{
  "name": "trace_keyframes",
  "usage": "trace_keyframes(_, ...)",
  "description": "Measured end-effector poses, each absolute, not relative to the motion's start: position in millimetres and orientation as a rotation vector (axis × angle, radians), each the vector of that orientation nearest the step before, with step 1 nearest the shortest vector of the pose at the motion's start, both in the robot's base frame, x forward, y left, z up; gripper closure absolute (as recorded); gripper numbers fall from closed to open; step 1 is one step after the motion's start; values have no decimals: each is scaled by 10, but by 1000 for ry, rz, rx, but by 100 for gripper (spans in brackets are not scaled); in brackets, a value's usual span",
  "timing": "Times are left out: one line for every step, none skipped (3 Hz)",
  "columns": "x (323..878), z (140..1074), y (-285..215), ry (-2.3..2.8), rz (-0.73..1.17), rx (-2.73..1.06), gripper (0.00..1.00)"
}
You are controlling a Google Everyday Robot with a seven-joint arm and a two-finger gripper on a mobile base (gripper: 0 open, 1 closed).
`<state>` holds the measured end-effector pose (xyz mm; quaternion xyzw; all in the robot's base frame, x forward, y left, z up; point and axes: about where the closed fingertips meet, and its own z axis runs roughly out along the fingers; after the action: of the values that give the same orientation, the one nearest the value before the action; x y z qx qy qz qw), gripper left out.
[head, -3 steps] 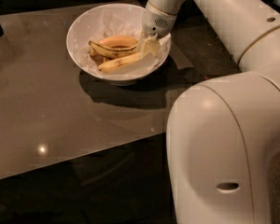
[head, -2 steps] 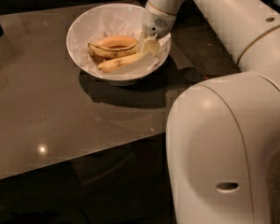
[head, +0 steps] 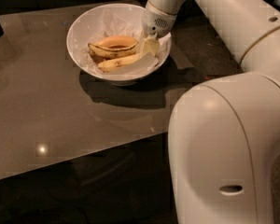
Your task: Pick banana from white bowl
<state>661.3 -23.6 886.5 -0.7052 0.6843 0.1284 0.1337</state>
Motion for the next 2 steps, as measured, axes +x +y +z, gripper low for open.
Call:
trace_keyframes(6598,8997,-192,1936,354,-2044,100)
trace_keyframes(6570,9076,-162,1901,346,-2050,100)
